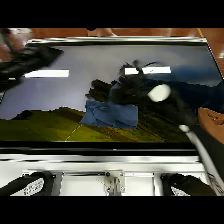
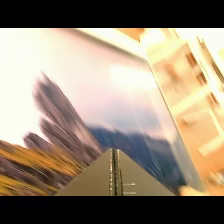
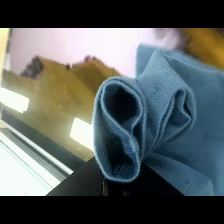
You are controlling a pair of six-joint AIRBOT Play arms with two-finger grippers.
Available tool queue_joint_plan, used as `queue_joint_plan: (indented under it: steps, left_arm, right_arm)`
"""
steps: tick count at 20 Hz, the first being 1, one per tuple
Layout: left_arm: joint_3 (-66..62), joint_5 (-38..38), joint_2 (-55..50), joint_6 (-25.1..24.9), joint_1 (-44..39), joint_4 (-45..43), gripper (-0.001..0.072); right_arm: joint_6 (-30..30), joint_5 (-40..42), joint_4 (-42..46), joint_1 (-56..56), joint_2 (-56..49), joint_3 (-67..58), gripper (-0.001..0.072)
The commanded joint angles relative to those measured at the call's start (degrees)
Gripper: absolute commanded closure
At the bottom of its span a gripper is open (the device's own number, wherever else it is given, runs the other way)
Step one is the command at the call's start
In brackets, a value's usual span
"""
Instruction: Fold the shirts.
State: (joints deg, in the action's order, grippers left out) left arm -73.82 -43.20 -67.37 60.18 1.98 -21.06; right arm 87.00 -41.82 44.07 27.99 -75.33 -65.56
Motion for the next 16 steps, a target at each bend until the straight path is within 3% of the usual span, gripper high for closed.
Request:
queue_joint_plan:
  steps: [1, 4, 5, 6, 8, 10, 12, 15, 16]
  left_arm:
    - [0.0, -7.4, 8.8, 0.1, 11.1, -1.7, 0.0676]
    - [0.0, -11.5, 11.1, 0.1, 13.5, -1.7, 0.0676]
    - [0.0, -12.1, 11.1, 0.1, 13.4, -1.7, 0.0676]
    - [0.3, -12.4, 10.9, 0.1, 13.1, -2.1, 0.0676]
    - [1.5, -12.3, 10.7, 0.1, 13.0, -2.1, 0.0676]
    - [3.0, -12.4, 10.7, 0.1, 13.0, -2.1, 0.0676]
    - [4.1, -12.4, 10.7, 0.1, 13.0, -2.1, 0.0675]
    - [4.6, -12.8, 10.7, 0.1, 13.1, -2.5, 0.0676]
    - [4.6, -13.2, 10.7, 0.1, 13.1, -2.8, 0.0676]
  right_arm:
    - [-0.2, 16.7, -8.9, 10.2, -11.0, 0.0, 0.0650]
    - [-1.3, 23.8, -19.0, 15.3, -17.3, -1.2, 0.0623]
    - [-1.3, 24.1, -19.7, 16.1, -18.4, -1.9, 0.0404]
    - [-1.4, 23.5, -19.8, 16.1, -18.8, -2.3, 0.0065]
    - [-3.2, 18.3, -18.1, 13.7, -17.2, -2.3, 0.0046]
    - [-3.7, 7.3, -10.1, 7.9, -13.4, -2.3, 0.0046]
    - [-2.4, -6.7, 2.3, -0.7, -8.7, -2.3, 0.0046]
    - [7.7, -28.5, 27.6, -14.5, -3.0, -2.3, 0.0046]
    - [8.9, -34.3, 32.4, -18.5, -2.8, -1.7, 0.0045]
